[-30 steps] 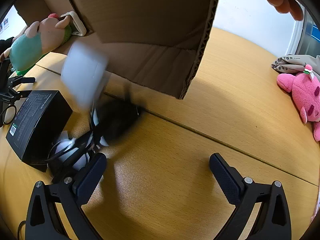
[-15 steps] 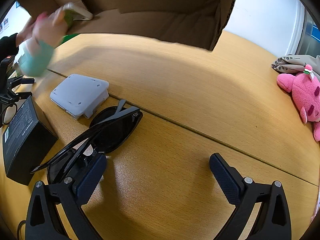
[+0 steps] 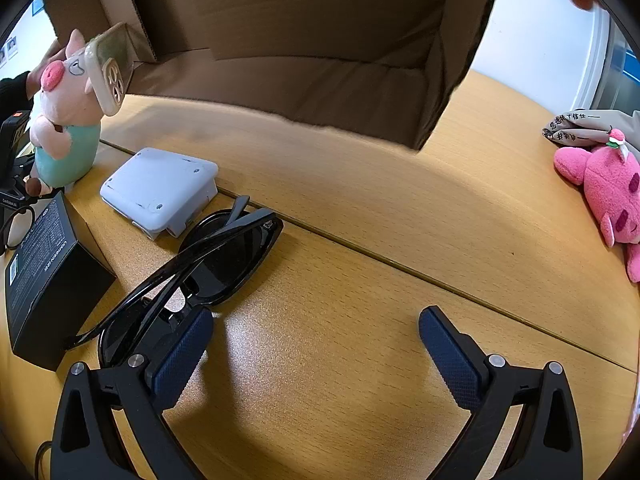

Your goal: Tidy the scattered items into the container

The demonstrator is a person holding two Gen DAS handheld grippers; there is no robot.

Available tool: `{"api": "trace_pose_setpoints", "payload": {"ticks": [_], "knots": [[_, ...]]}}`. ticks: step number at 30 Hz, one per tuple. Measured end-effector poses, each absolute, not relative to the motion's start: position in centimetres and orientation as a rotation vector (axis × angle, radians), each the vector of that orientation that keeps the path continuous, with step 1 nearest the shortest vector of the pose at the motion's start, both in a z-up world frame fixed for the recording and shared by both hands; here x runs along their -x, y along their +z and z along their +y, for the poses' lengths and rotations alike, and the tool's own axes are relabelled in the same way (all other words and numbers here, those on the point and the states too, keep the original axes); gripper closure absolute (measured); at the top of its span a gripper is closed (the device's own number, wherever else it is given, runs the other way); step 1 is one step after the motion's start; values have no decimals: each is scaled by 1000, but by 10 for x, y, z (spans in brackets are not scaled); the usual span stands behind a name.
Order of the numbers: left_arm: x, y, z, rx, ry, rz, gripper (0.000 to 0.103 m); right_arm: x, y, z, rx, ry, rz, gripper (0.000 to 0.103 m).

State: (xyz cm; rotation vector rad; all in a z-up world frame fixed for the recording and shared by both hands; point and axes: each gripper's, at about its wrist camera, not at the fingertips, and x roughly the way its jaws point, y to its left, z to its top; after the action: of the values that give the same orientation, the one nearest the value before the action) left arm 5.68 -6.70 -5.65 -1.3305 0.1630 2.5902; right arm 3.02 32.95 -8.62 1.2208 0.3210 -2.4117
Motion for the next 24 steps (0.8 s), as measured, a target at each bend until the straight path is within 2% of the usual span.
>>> {"api": "trace_pose_setpoints", "payload": {"ticks": [24], "knots": [[-58,-57,-68,1330,2589,163,0,-29,-87,333,-1219,-2409,323,0]]}}
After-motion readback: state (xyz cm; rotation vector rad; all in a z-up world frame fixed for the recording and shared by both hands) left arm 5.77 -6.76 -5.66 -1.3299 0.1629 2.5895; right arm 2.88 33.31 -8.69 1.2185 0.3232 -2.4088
